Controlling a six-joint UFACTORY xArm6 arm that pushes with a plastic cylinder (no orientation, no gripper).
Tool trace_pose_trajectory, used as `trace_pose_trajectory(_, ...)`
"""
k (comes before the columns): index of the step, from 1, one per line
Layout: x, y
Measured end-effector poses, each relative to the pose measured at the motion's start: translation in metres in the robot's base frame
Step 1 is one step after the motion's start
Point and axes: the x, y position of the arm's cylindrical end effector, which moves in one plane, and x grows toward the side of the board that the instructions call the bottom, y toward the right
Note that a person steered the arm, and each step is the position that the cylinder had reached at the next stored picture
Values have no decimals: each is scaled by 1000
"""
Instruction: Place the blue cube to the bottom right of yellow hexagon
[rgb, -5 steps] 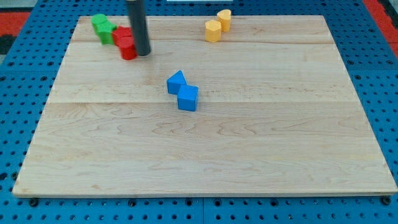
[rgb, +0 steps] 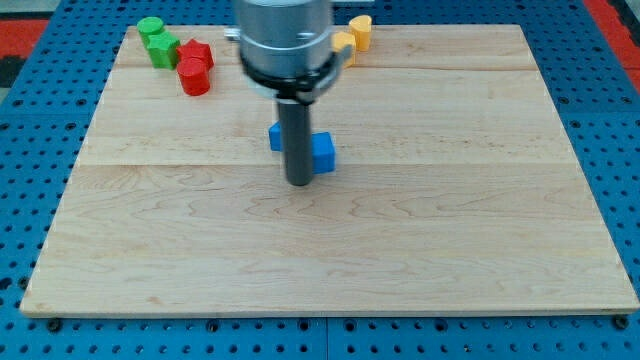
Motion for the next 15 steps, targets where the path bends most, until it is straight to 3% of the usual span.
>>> trace_pose_trajectory(2,-32,15)
trace_pose_trajectory(5,-125,20)
trace_pose_trajectory(9,-151,140)
trace_pose_trajectory(10,-175,145)
trace_pose_trajectory(11,-198,113)
trace_pose_trajectory(12,-198,98)
trace_pose_trajectory(13,-162,123)
trace_pose_trajectory(14,-66,102)
trace_pose_trajectory(15,6,41)
